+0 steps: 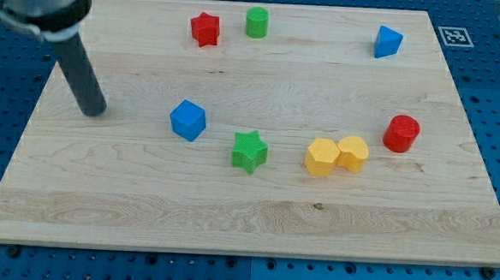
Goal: Push the green star closer to yellow hexagon
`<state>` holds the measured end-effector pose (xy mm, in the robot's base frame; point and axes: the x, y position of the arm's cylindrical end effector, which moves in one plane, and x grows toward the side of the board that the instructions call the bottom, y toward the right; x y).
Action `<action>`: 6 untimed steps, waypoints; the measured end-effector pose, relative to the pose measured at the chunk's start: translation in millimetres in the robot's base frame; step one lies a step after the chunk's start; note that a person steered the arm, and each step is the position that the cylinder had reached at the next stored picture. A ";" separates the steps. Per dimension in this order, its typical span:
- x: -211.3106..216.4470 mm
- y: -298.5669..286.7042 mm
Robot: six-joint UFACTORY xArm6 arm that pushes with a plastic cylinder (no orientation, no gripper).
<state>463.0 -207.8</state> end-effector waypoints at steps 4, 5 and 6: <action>57.6 175.8; 53.0 204.3; 54.1 239.1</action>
